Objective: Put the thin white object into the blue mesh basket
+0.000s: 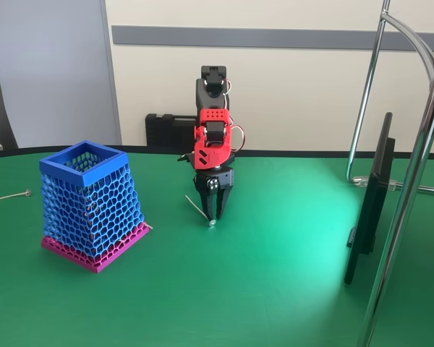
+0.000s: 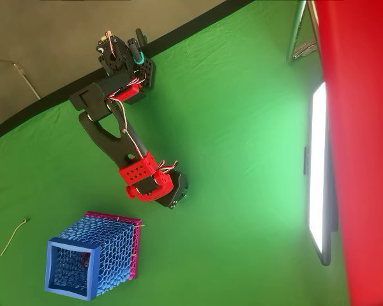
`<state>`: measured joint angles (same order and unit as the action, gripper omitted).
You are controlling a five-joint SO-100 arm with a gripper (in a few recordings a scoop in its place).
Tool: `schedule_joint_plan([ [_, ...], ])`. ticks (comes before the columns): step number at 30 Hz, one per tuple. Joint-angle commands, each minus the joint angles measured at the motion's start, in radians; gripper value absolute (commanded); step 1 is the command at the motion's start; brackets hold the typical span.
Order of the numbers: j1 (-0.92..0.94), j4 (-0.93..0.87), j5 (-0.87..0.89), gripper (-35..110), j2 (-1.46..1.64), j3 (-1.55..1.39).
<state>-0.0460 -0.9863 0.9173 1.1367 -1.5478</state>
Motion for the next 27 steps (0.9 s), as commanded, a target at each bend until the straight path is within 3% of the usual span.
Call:
schedule_joint_plan([
  [1, -0.005, -0.008, 0.005, 14, 0.012, 0.034],
  [27, 0.058, -0.009, -0.003, 13, 0.051, 0.006],
])
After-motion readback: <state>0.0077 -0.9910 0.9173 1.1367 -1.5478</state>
